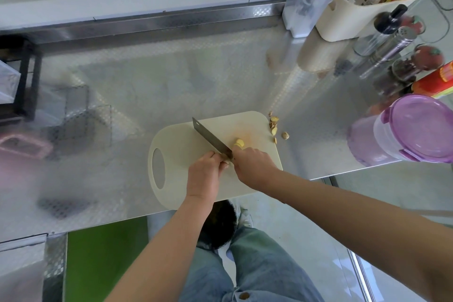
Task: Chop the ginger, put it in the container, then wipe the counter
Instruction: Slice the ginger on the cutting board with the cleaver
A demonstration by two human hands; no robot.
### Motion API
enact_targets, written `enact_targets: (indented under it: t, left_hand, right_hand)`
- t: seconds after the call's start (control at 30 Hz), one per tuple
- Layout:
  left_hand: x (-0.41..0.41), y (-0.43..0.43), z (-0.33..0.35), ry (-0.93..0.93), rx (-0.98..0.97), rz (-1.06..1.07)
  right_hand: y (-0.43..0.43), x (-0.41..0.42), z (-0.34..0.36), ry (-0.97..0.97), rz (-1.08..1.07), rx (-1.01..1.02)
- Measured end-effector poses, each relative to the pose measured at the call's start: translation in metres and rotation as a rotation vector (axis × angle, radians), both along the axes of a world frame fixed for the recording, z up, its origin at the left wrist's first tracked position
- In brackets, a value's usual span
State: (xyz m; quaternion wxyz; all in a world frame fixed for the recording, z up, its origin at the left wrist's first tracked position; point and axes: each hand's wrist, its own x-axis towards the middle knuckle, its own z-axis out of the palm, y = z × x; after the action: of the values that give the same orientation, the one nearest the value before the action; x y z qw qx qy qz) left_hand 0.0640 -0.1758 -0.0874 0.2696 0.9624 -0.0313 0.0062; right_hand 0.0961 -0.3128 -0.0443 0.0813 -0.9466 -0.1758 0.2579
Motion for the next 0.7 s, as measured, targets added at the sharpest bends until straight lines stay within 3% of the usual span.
enact_targets:
  t: [0.7]
  left_hand:
    - [-0.001, 0.002, -0.003, -0.032, 0.140, -0.095]
  right_hand:
    - [-0.010, -0.012, 0.005, 0.038, -0.024, -0.048]
